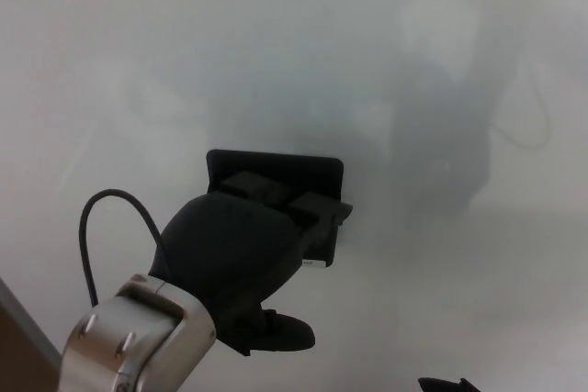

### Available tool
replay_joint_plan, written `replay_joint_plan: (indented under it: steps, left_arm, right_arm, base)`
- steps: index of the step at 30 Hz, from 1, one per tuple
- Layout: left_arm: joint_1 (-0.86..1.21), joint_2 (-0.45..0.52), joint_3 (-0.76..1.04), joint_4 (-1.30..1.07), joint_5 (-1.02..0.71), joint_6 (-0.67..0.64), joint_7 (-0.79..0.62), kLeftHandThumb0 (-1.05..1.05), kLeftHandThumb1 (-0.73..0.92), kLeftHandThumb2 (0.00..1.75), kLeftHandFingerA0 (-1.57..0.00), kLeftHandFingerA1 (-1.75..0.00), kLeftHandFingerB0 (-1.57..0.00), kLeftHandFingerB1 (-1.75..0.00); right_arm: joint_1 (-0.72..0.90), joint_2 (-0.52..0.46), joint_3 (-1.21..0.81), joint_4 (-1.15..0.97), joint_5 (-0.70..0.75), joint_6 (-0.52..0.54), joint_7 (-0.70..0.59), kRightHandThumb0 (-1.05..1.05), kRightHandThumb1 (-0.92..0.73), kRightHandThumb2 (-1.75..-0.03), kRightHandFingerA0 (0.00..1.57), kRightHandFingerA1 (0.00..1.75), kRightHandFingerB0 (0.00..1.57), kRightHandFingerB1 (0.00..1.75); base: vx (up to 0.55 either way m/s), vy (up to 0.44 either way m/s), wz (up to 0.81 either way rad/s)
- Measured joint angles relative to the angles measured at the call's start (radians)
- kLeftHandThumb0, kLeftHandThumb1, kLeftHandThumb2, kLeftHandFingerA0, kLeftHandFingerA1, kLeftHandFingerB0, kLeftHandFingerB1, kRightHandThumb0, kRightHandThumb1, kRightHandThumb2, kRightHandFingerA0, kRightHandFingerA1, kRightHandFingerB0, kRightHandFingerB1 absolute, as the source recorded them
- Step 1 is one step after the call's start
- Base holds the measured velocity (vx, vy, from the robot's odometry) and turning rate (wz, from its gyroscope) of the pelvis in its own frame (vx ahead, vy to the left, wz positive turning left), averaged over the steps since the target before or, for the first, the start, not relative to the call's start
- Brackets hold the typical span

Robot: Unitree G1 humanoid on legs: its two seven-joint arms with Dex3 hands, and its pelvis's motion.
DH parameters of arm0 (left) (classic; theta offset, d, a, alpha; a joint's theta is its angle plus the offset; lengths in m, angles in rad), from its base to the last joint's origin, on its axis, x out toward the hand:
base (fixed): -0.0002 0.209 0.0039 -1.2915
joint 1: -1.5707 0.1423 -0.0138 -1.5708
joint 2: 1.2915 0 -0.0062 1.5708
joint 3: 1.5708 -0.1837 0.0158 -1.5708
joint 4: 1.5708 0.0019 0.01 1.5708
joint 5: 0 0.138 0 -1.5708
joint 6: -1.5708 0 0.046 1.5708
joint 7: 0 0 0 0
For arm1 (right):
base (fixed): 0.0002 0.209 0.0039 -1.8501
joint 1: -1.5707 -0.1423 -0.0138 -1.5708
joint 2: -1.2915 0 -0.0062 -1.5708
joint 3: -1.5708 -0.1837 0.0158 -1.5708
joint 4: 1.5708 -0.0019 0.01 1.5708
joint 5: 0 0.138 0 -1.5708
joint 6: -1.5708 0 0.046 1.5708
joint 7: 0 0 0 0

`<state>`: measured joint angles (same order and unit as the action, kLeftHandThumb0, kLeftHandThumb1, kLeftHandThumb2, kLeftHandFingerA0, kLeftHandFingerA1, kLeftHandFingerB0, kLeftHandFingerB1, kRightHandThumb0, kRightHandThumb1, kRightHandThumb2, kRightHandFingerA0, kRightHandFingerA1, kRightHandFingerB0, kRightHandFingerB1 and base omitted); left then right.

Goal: A magnetic marker holder is on the left hand side of the white board, the robot put the index and middle finger into the opening of the container and pull off the magnetic holder and hand it to a human on the left hand side.

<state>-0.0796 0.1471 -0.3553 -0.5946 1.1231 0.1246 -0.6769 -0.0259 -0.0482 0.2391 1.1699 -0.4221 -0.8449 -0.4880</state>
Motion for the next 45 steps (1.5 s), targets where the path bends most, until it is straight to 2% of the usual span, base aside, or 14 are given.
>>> replay_joint_plan:
  steps: [9, 10, 14, 15, 17, 18, 30, 31, 33, 43, 44, 45]
  left_arm:
    - [0.000, 0.000, -0.007, 0.000, 0.000, 0.018, -0.011, -0.87, 0.64, 0.60, -0.21, -0.30, -0.20, -0.28]
    - [-0.002, 0.000, -0.008, 0.000, 0.000, 0.019, -0.013, -0.86, 0.64, 0.60, -0.21, -0.30, -0.20, -0.28]
    - [-0.008, 0.000, -0.008, 0.002, 0.000, 0.029, -0.018, -0.86, 0.64, 0.60, -0.21, -0.30, -0.20, -0.28]
    - [-0.008, 0.000, -0.008, 0.002, 0.000, 0.029, -0.019, -0.85, 0.64, 0.60, -0.21, -0.30, -0.19, -0.28]
    - [-0.011, 0.001, -0.007, 0.004, 0.000, 0.031, -0.020, -0.85, 0.64, 0.60, -0.21, -0.30, -0.19, -0.28]
    - [-0.026, 0.005, 0.001, 0.010, 0.000, 0.037, -0.021, -0.85, 0.64, 0.60, -0.21, -0.30, -0.19, -0.28]
    - [-0.096, 0.017, 0.038, 0.046, -0.001, 0.072, -0.042, -0.84, 0.62, 0.60, -0.20, -0.30, -0.18, -0.27]
    - [-0.101, 0.017, 0.039, 0.053, -0.001, 0.075, -0.043, -0.39, 0.24, 0.91, 0.00, -0.48, 0.00, -0.47]
    - [-0.109, 0.018, 0.039, 0.066, 0.001, 0.079, -0.044, -0.38, 0.23, 0.90, -0.01, -0.48, 0.00, -0.47]
    - [-0.159, 0.018, 0.020, 0.135, 0.032, 0.102, -0.048, -0.39, 0.23, 0.90, -0.01, -0.48, 0.00, -0.47]
    - [-0.161, 0.018, 0.018, 0.137, 0.034, 0.103, -0.047, -0.87, 0.60, 0.61, -0.19, -0.31, -0.17, -0.27]
    - [-0.162, 0.018, 0.017, 0.139, 0.035, 0.103, -0.047, -0.39, 0.22, 0.90, -0.01, -0.49, 0.00, -0.47]
  right_arm:
    - [-0.013, -0.002, 0.004, 0.001, -0.006, -0.001, -0.010, -0.51, -0.51, -0.86, 0.78, 0.70, 0.39, 0.58]
    - [-0.014, -0.002, 0.004, 0.001, -0.007, -0.001, -0.011, -0.46, -0.63, -0.59, 0.83, 0.62, 0.44, 0.49]
    - [-0.017, -0.002, 0.009, 0.001, -0.009, -0.001, -0.013, -0.46, -0.63, -0.59, 0.83, 0.62, 0.44, 0.49]
    - [-0.017, -0.002, 0.009, 0.001, -0.009, -0.001, -0.013, -0.49, -0.50, -0.85, 0.78, 0.71, 0.39, 0.58]
    - [-0.018, -0.003, 0.010, 0.001, -0.010, -0.001, -0.014, -0.49, -0.50, -0.85, 0.78, 0.71, 0.39, 0.58]
    - [-0.019, -0.003, 0.012, 0.001, -0.012, -0.001, -0.015, -0.45, -0.63, -0.59, 0.83, 0.63, 0.44, 0.50]
    - [-0.025, -0.003, 0.015, 0.001, -0.020, -0.001, -0.022, -0.45, -0.63, -0.59, 0.82, 0.64, 0.45, 0.51]
    - [-0.026, -0.003, 0.015, 0.001, -0.020, -0.001, -0.022, -0.44, -0.63, -0.59, 0.83, 0.64, 0.46, 0.50]
    - [-0.027, -0.003, 0.016, 0.001, -0.021, -0.001, -0.023, -0.44, -0.63, -0.59, 0.82, 0.63, 0.46, 0.50]
    - [-0.036, -0.003, 0.015, 0.002, -0.023, -0.001, -0.024, -0.43, -0.62, -0.59, 0.84, 0.63, 0.47, 0.50]
    - [-0.038, -0.003, 0.014, 0.002, -0.023, -0.001, -0.024, -0.44, -0.61, -0.59, 0.83, 0.64, 0.47, 0.50]
    - [-0.039, -0.003, 0.014, 0.002, -0.023, -0.001, -0.024, -0.44, -0.62, -0.59, 0.83, 0.65, 0.46, 0.51]
  base:
    - [0.00, 0.000, 0.00]
    - [0.00, 0.000, 0.00]
    - [0.00, 0.000, 0.00]
    - [0.00, 0.000, 0.00]
    - [0.00, 0.000, 0.00]
    - [0.00, 0.000, 0.00]
    - [0.00, 0.000, 0.00]
    - [0.00, 0.000, 0.00]
    - [0.00, 0.000, 0.00]
    - [0.00, 0.000, 0.00]
    - [0.00, 0.000, 0.00]
    - [0.00, 0.000, 0.00]
